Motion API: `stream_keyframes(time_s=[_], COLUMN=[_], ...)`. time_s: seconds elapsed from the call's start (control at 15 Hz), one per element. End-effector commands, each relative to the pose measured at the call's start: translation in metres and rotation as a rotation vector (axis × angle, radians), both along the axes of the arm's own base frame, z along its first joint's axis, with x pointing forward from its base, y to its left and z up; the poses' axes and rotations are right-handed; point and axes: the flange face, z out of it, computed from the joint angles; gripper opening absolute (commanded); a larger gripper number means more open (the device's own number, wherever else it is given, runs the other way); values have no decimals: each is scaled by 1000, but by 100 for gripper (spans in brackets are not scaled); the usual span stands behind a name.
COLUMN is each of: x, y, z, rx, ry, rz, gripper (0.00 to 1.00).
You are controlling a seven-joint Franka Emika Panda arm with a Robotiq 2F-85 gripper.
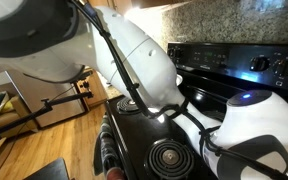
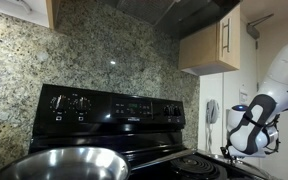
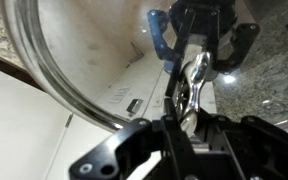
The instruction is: Uncover the pan and put the lid on the counter to the right
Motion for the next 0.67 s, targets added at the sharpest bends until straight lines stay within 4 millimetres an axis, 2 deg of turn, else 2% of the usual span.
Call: stream_keyframes(time_s=[0.0,0.07,0.13,0.47,0.53,0.6], x=[0,0,0,0,1,0], y=[-1,-1,-1,-1,0,0], z=[0,0,0,6,7,8], rx=[0,0,0,-8,2,-6], ry=[0,0,0,-2,-5,-5], rz=[0,0,0,1,11,5], gripper=[17,17,4,4,42,43])
